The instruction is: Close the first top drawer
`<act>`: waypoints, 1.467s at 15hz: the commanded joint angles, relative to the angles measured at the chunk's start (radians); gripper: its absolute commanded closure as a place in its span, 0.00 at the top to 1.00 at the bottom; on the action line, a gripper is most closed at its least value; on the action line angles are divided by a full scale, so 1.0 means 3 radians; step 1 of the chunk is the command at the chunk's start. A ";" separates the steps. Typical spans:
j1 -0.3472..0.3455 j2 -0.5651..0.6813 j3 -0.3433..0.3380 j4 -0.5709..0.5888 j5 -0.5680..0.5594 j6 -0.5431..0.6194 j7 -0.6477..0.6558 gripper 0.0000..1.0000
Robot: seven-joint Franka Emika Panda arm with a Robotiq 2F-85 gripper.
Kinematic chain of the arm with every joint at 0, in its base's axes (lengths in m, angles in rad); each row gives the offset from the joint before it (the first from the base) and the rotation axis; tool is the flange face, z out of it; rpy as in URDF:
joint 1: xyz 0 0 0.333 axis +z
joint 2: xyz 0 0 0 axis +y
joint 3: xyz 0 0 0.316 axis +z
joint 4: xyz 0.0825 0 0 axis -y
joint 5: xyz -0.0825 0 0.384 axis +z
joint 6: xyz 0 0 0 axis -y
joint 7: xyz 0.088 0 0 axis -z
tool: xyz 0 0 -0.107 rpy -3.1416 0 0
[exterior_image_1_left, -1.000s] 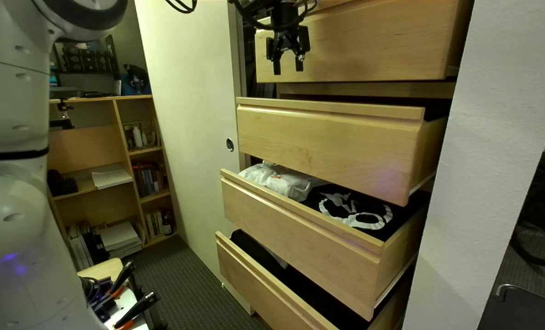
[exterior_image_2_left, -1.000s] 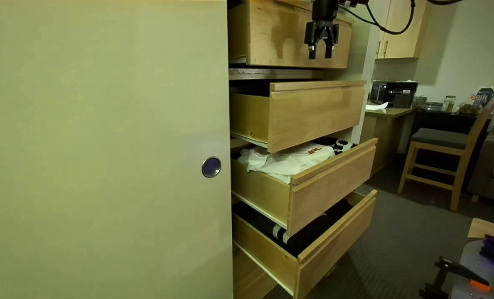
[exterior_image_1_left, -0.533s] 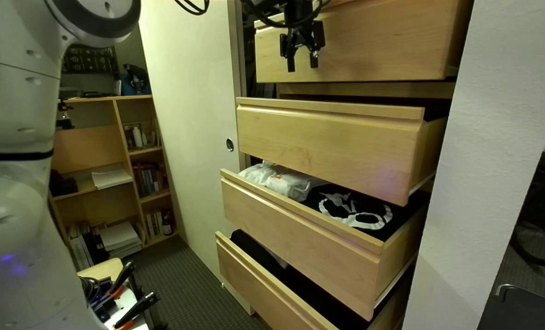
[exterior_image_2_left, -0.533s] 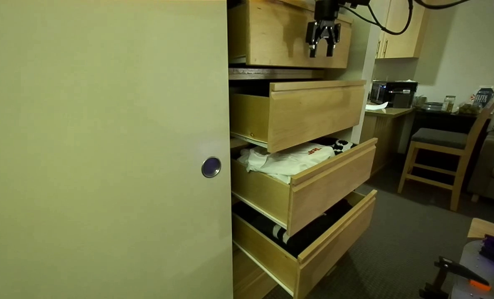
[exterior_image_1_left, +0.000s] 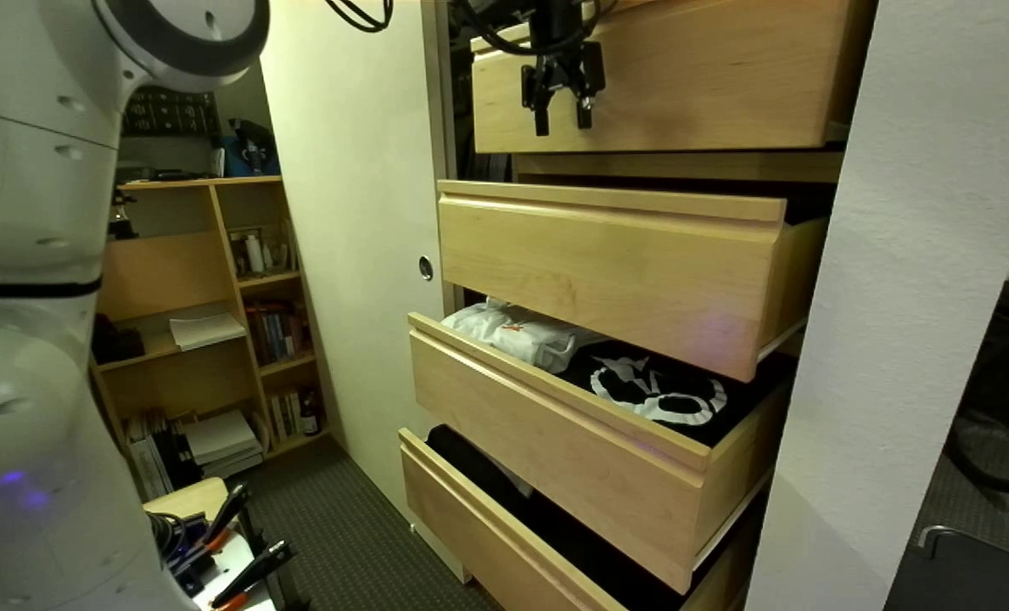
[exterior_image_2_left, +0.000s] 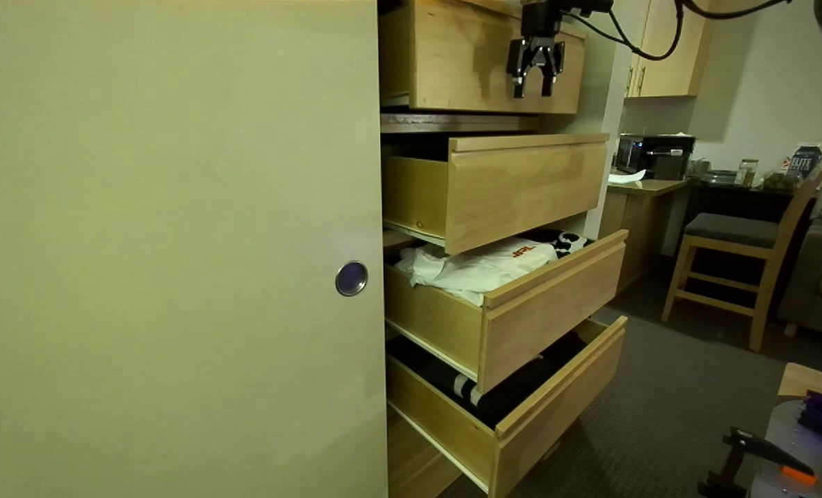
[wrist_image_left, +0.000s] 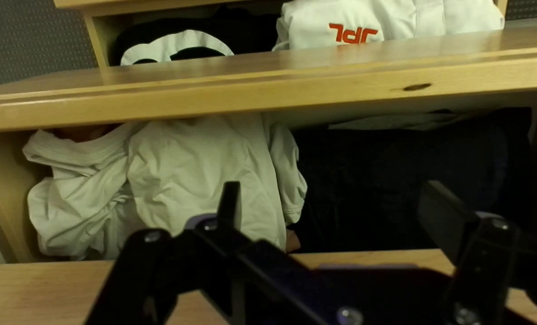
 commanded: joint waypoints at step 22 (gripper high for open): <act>-0.0018 0.0071 0.0028 -0.0078 0.0010 0.1170 -0.0372 1.00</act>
